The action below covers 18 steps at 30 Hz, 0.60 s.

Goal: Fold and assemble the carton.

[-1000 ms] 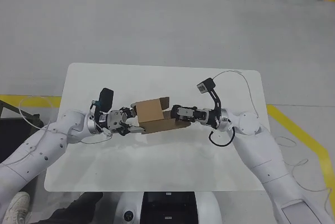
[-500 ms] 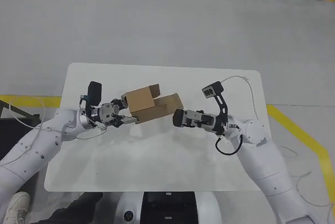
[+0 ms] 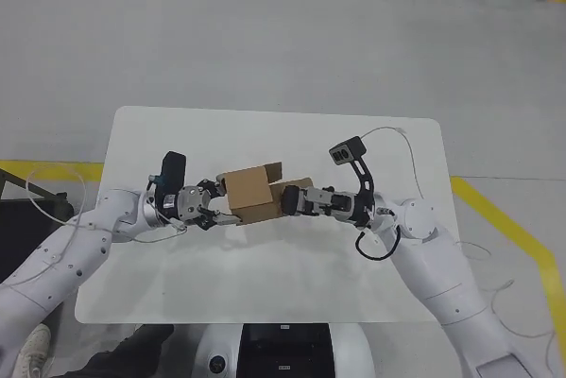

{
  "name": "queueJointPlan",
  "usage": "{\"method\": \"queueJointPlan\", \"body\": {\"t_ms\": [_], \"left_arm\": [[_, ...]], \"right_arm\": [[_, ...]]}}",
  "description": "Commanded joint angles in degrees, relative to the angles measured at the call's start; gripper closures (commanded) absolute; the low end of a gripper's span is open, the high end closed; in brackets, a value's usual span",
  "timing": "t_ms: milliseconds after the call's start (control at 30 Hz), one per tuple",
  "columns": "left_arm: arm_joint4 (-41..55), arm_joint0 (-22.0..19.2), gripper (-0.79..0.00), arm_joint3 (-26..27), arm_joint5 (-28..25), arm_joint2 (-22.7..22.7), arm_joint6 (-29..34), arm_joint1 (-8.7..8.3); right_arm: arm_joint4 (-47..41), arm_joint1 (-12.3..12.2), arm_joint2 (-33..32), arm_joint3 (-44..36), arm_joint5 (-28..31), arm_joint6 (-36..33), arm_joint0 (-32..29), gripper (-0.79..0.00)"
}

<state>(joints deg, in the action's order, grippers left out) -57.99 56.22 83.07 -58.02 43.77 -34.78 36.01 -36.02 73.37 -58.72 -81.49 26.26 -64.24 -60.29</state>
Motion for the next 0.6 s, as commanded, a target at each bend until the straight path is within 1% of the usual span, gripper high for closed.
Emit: {"method": "queueJointPlan", "body": {"t_ms": [0,167,567], "left_arm": [[-1.11,0.25,-0.413,0.35,0.02,0.03,-0.60,0.07],[-4.46,0.26,-0.431,1.13,0.02,-0.33,-2.54,0.17],[-7.60,-1.35,-0.443,-0.21,0.02,-2.91,-6.90,0.41]], "right_arm": [[-0.77,0.09,0.44,0.30,0.00,-0.98,0.14,-0.785],[-3.02,0.46,1.73,1.46,0.37,-2.84,0.44,-0.785],[-6.87,1.35,3.97,3.25,3.06,-5.38,0.53,-0.785]]}}
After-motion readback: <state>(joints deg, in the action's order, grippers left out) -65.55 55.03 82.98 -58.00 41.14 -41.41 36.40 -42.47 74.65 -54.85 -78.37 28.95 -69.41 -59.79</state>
